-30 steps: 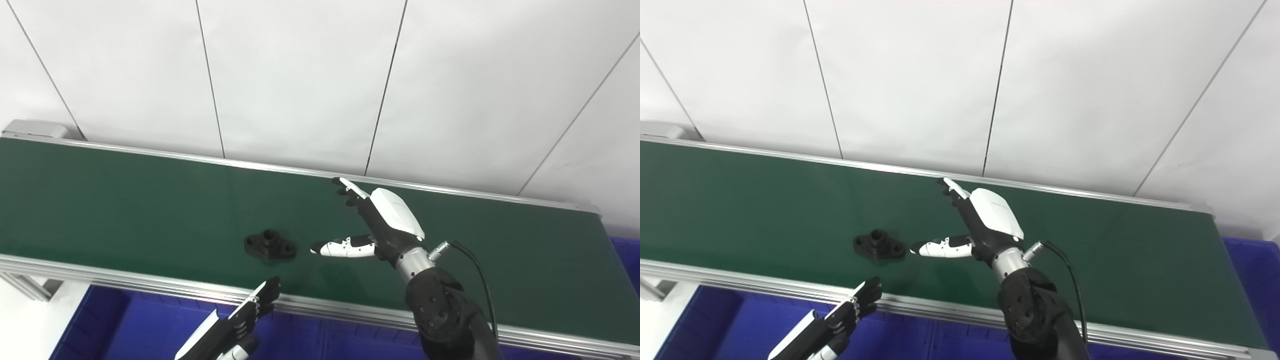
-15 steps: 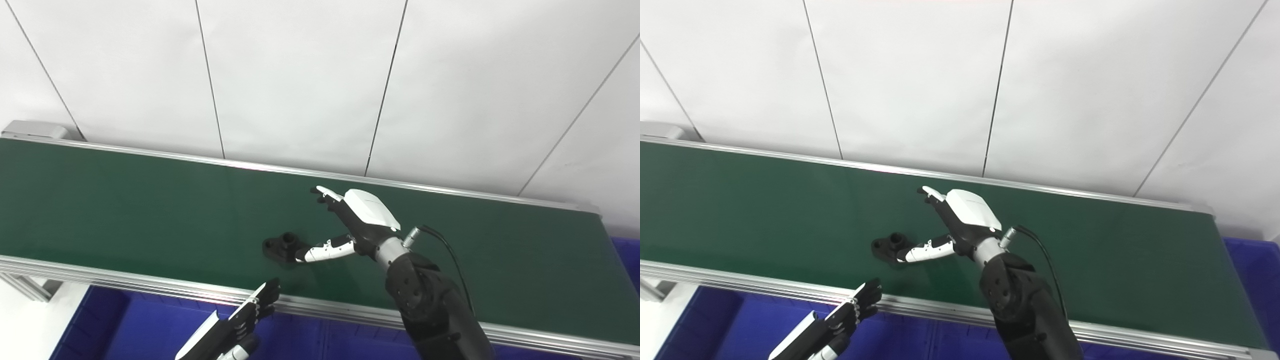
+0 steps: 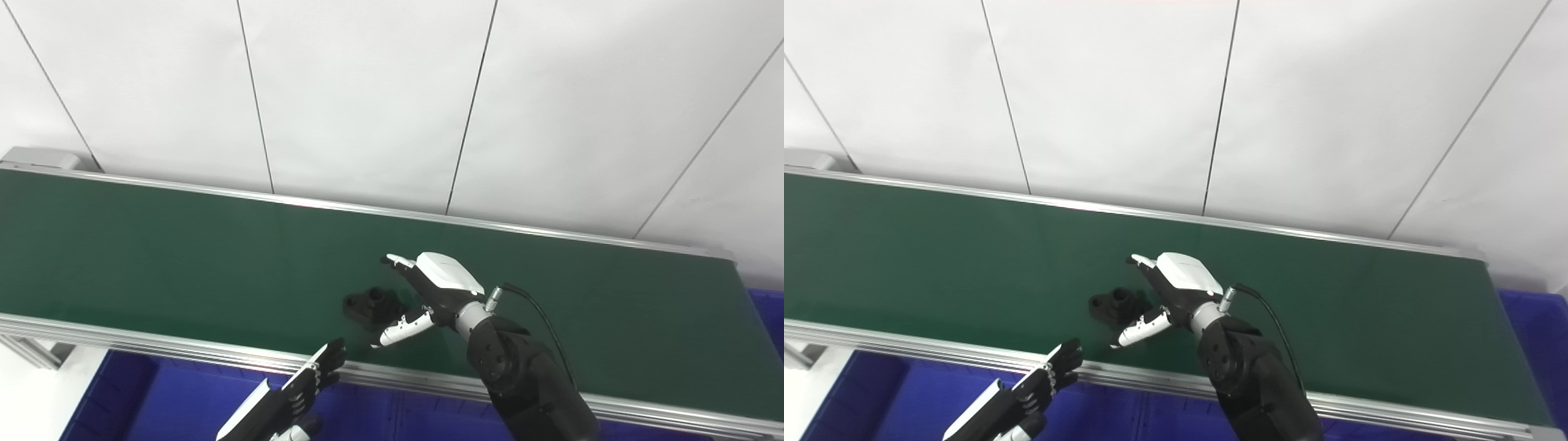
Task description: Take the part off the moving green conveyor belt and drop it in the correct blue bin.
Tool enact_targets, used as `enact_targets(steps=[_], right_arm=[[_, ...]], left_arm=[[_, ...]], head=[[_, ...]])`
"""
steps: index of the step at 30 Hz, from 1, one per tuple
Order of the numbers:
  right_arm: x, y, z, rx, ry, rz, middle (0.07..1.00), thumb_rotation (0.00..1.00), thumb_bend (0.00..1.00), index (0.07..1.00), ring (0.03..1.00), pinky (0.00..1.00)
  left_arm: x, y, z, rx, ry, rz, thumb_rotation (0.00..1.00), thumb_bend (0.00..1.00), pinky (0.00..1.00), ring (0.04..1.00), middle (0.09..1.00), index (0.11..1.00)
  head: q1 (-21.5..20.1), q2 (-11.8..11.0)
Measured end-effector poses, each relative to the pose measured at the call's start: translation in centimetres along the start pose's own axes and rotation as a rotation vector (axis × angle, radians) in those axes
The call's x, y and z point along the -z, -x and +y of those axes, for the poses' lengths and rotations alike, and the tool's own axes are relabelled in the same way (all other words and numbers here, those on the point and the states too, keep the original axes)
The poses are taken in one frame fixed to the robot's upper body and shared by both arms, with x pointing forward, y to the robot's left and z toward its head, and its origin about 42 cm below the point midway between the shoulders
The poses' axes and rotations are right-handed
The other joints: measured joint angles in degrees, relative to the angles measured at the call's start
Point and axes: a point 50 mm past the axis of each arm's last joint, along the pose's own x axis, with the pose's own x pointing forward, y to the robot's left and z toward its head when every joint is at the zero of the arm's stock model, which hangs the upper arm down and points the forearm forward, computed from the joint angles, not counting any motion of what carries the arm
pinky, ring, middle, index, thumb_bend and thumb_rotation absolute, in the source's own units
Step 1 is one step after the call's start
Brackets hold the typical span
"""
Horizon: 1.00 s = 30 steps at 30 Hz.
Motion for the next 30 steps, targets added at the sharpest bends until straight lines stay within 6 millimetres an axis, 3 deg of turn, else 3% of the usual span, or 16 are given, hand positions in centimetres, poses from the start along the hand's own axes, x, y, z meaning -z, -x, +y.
enact_targets(steps=[12, 16, 18, 20, 22, 30], right_arm=[[2.1, -0.2, 0.1, 0.044, 0.019, 0.020, 0.797, 0.26, 0.87, 0.860, 0.761, 0.70], [2.6, -0.2, 0.5, 0.073, 0.015, 0.030, 0.737, 0.18, 0.83, 0.797, 0.671, 0.58], [2.9, -0.3, 0.5, 0.101, 0.018, 0.031, 0.695, 0.10, 0.79, 0.741, 0.625, 0.54], [3.2, -0.2, 0.6, 0.116, 0.025, 0.031, 0.541, 0.02, 0.62, 0.605, 0.518, 0.45], [3.4, 0.0, 0.9, 0.125, 0.044, 0.017, 0.456, 0.00, 0.54, 0.538, 0.446, 0.38], [3.6, 0.6, 2.4, 0.140, 0.071, -0.033, 0.480, 0.00, 0.51, 0.531, 0.402, 0.38]], left_arm=[[-1.0, 0.0, -0.2, 0.006, -0.009, -0.024, 0.75, 0.38, 0.95, 1.000, 1.000, 1.000], [-1.6, -0.1, -0.2, 0.009, -0.015, -0.036, 0.76, 0.38, 0.95, 1.000, 1.000, 1.000], [-1.6, -0.1, -0.2, 0.010, -0.014, -0.031, 0.76, 0.37, 0.96, 1.000, 1.000, 1.000], [-1.6, -0.1, -0.2, 0.010, -0.009, -0.023, 0.73, 0.36, 0.96, 1.000, 1.000, 1.000], [-1.8, -0.1, -0.3, 0.011, -0.007, -0.022, 0.72, 0.36, 0.96, 1.000, 1.000, 1.000], [-2.4, -0.3, -0.3, 0.014, -0.002, -0.020, 0.72, 0.35, 0.96, 1.000, 1.000, 1.000]], head=[[0.27, 1.85], [0.27, 2.72], [0.27, 3.08], [0.27, 3.52], [0.27, 3.69], [-0.26, 4.66]])
